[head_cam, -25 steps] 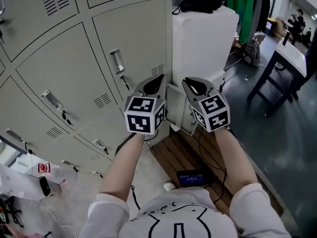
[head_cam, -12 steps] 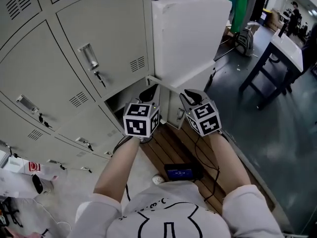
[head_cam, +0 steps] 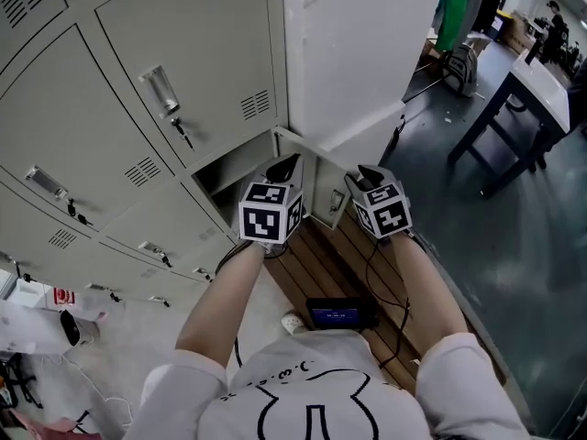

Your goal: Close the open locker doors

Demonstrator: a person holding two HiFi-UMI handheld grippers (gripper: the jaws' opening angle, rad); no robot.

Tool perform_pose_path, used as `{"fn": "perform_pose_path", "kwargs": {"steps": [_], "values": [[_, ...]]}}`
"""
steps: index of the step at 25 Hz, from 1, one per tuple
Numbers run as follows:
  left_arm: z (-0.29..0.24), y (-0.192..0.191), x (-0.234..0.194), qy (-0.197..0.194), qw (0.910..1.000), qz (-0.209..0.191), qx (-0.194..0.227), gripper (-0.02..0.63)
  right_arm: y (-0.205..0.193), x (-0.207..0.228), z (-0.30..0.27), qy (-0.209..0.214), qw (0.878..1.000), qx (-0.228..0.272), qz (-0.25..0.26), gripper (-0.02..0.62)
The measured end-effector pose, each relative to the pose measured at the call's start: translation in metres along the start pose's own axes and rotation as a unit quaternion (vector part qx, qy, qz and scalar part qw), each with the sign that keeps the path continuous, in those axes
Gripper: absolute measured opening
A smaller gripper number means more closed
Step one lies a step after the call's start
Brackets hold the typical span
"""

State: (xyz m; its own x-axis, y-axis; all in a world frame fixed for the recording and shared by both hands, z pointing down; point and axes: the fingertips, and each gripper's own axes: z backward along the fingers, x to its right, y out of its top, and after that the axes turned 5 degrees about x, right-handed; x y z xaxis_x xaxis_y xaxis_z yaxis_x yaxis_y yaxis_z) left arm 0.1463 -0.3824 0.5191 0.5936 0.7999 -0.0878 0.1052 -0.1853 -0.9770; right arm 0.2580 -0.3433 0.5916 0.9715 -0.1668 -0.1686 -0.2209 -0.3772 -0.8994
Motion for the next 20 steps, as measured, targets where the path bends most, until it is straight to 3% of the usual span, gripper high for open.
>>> {"fn": "perform_pose_path", "kwargs": {"steps": [9, 20], "values": [[0.008, -0.006, 0.007, -0.002, 1.0000, 0.003, -0.007, 0.025, -0.021, 0.010, -0.006, 0.000, 0.999, -0.037, 0.002, 0.102], [0.035, -0.006, -0.001, 0.007, 0.9999, 0.010, -0.002, 0.025, -0.018, -0.026, 0.007, 0.034, 0.999, -0.032, -0.019, 0.091]]}}
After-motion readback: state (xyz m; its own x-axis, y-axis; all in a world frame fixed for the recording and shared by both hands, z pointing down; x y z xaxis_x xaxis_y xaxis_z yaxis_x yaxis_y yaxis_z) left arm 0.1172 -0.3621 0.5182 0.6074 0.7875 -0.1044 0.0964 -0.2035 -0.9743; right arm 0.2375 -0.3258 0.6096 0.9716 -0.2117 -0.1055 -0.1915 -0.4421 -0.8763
